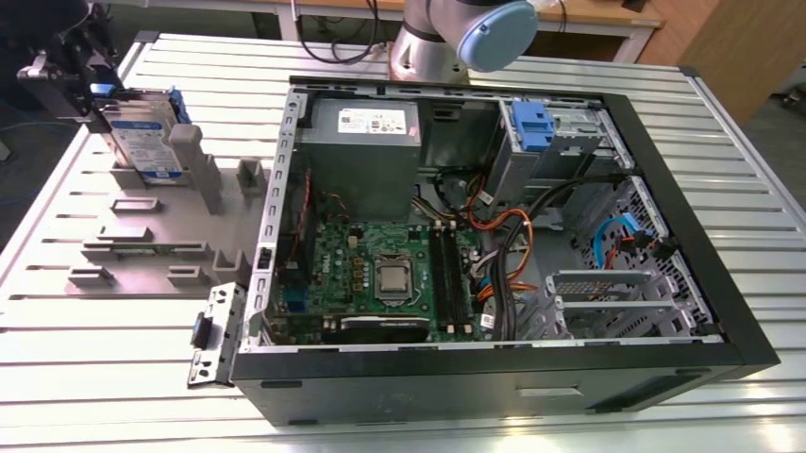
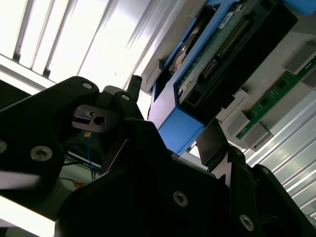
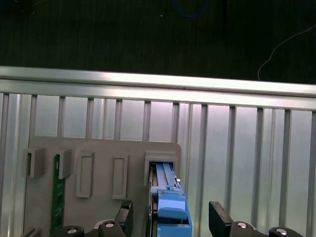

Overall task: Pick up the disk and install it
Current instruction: 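Pick up the disk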

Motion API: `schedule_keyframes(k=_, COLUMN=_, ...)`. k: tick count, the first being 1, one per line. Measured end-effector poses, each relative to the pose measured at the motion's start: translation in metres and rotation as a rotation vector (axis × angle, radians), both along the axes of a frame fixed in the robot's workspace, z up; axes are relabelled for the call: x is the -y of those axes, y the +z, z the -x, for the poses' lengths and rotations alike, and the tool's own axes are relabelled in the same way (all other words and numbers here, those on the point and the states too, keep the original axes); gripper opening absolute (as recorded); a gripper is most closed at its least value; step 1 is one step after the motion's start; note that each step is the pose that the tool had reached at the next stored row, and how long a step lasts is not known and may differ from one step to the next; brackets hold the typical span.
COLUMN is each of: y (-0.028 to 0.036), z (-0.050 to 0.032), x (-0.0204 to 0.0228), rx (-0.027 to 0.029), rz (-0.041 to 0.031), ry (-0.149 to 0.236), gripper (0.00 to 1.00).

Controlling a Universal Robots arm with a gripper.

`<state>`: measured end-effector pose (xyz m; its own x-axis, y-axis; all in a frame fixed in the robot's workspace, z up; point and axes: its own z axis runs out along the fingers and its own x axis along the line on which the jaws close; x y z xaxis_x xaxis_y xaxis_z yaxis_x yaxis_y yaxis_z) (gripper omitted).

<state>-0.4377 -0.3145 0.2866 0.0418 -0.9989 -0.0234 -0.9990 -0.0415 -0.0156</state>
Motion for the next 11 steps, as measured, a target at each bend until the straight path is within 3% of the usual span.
schedule_keyframes(k=6, y=-0.0001, z=0.0, x=0.0, rx=0.0002, rz=0.0001, ry=0.0, gripper=0.71)
schedule_keyframes(k=8, y=-0.0001, z=0.0, x=0.0, rx=0.0001, rz=0.0001, ry=0.0, gripper=0.69)
schedule_keyframes(k=9, y=-0.0001, z=0.0, x=0.0, rx=0.0002, rz=0.0002, ry=0.0, gripper=0.62)
schedule_keyframes(k=11, y=-0.0001, z=0.0, x=0.0, rx=0.0002, rz=0.0002, ry=0.0, gripper=0.62)
